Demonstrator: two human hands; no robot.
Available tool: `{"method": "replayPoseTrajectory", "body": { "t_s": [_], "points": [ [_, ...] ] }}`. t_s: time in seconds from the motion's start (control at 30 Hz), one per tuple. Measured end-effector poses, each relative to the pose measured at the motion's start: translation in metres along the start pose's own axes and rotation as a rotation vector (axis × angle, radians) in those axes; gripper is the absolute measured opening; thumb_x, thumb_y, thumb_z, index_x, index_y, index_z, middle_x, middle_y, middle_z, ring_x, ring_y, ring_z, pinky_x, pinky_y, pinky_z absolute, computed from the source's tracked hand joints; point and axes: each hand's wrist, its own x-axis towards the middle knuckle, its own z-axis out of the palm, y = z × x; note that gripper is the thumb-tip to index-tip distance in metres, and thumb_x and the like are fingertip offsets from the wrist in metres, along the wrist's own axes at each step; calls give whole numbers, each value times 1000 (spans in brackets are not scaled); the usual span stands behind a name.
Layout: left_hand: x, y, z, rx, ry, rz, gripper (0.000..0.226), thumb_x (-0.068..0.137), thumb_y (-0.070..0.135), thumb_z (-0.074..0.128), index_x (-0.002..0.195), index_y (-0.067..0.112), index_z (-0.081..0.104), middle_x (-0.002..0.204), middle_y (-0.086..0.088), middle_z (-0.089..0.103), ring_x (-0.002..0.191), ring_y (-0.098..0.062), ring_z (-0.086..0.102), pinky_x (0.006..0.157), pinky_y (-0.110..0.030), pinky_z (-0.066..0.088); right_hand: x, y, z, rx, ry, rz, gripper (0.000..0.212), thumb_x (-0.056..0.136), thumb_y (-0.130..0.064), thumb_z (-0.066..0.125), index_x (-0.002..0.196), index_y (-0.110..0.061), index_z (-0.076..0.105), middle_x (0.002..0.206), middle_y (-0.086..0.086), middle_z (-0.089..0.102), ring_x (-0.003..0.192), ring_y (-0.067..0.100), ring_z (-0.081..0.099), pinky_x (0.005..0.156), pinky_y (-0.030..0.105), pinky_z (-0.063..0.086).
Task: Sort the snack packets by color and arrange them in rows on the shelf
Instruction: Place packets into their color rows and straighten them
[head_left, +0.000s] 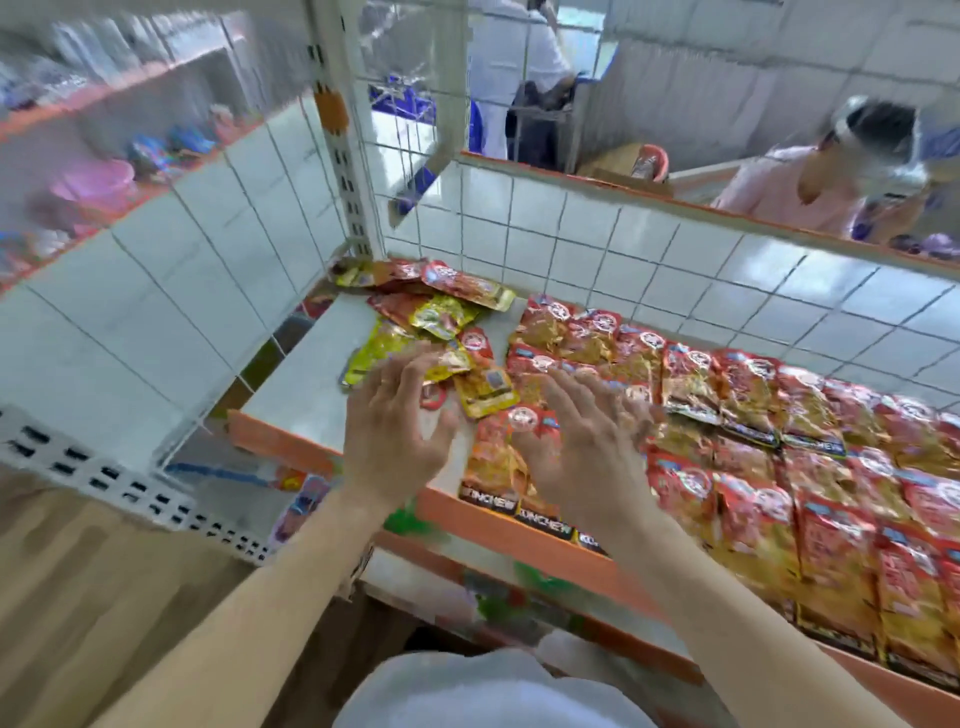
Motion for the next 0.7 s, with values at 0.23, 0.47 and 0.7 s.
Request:
{"method": "replayPoseTrajectory", "body": {
  "t_s": [0.23,0.47,0.7],
  "points": [
    [38,-71,-7,227,-417,-46,64,81,62,43,131,28,64,150,-10,49,127,-39,50,97,-53,50,50,-48,40,-23,-244,67,46,97,-42,46,139,-25,52,149,-3,46,140,25,27,114,57,27],
    [34,-96,-18,115,-328,51,38,83,29,78,121,30,72,140,-5,61,107,-35,65,82,-44,56,68,-72,60,-38,-172,130,34,98,-27,51,130,-28,60,139,-7,54,130,21,41,104,51,30],
    [31,-100,-18,-41,-213,-92,33,80,20,81,112,26,76,130,-3,67,109,-31,66,82,-42,56,79,-86,71,-16,-182,184,45,94,-26,58,139,-25,53,144,-6,50,133,20,40,98,46,26]
  ]
}}
